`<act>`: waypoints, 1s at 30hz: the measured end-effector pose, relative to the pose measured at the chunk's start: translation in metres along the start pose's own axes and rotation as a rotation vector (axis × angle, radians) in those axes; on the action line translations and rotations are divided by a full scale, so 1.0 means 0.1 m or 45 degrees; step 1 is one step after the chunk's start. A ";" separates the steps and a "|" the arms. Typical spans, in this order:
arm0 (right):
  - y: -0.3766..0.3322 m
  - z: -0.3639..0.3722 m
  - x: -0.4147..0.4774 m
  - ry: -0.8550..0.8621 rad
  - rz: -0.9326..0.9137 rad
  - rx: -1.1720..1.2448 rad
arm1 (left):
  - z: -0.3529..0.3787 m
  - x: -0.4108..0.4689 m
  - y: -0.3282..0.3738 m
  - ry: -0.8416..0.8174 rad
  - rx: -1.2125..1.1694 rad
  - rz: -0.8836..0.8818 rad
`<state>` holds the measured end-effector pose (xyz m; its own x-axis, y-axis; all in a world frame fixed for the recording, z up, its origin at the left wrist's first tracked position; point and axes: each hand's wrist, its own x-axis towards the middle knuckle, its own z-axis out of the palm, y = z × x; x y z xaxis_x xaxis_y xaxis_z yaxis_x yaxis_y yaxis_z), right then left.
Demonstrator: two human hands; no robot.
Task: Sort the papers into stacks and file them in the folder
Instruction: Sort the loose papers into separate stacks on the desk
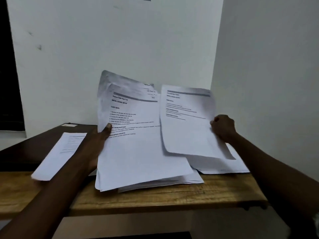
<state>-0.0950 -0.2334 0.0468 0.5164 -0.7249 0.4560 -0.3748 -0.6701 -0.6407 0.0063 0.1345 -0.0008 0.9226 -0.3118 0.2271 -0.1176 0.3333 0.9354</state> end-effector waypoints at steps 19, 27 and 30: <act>-0.22 0.27 -0.45 -0.329 -0.262 0.336 | -0.01 -0.10 -0.15 -0.114 -0.155 -0.006; -0.89 0.40 -0.80 -0.490 -0.199 0.955 | -0.05 -0.17 -0.10 -0.053 -0.243 0.011; -0.81 0.43 -0.72 -0.424 -0.172 0.927 | -0.03 -0.16 -0.10 -0.061 -0.248 0.001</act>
<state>-0.0683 -0.1200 0.0396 0.7664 -0.4826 0.4239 0.2431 -0.3930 -0.8868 -0.0061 0.1384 -0.0144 0.9034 -0.3520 0.2450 -0.0410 0.4977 0.8664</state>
